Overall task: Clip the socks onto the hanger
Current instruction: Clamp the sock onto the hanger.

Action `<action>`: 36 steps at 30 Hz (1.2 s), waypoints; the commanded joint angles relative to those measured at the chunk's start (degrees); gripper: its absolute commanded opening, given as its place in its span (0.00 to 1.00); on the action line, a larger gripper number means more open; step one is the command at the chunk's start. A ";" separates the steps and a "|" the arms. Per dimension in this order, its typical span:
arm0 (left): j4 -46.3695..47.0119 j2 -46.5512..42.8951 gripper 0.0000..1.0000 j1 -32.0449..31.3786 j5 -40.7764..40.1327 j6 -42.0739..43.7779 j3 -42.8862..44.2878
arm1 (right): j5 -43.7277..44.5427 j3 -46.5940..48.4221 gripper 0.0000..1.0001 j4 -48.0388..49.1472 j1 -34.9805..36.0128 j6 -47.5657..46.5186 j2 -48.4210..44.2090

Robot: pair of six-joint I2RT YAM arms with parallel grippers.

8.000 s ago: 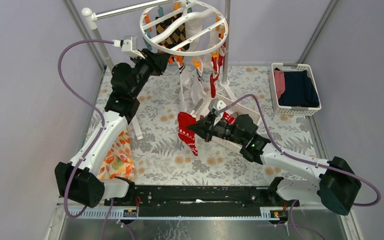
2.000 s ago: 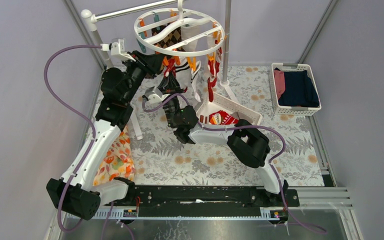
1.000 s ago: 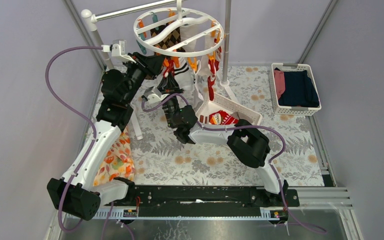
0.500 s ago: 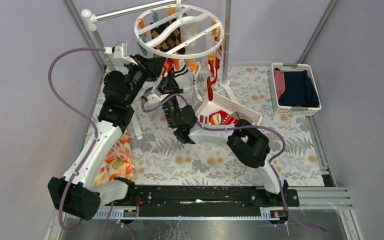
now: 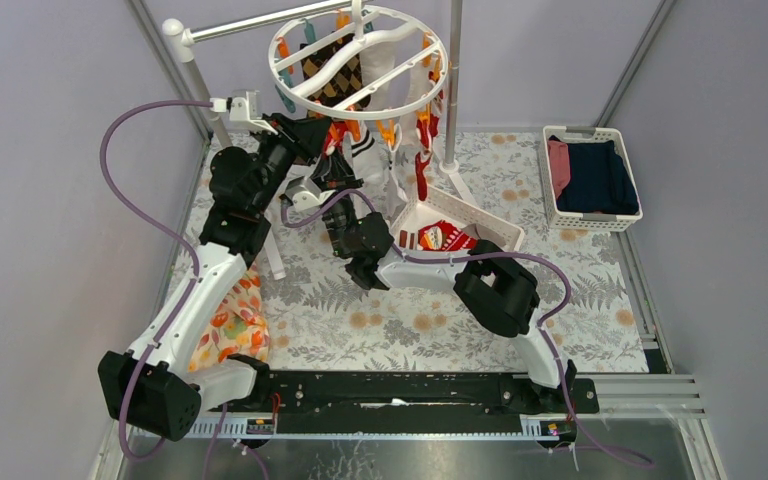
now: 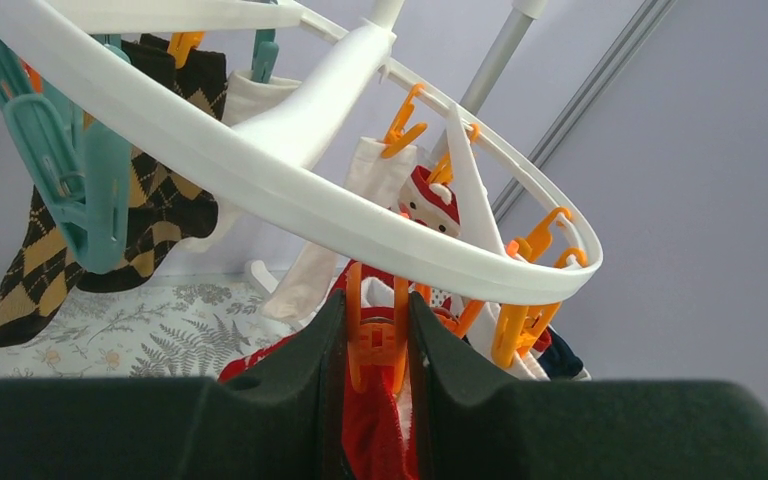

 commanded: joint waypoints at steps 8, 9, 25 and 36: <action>1.92 -1.11 0.57 0.33 -0.26 -0.27 -0.10 | 0.67 2.80 0.00 3.34 0.67 0.59 -2.73; 1.79 -1.19 0.59 0.35 -0.28 -0.28 -0.08 | 0.80 2.81 0.00 3.40 0.67 0.61 -2.66; -5.21 -10.43 0.89 0.43 -5.73 4.40 -6.79 | 0.90 -9.29 0.73 10.21 1.29 1.87 -6.64; -9.64 -23.55 0.97 0.69 -3.15 8.32 -19.19 | -4.14 -35.93 1.00 8.10 5.17 13.13 -23.21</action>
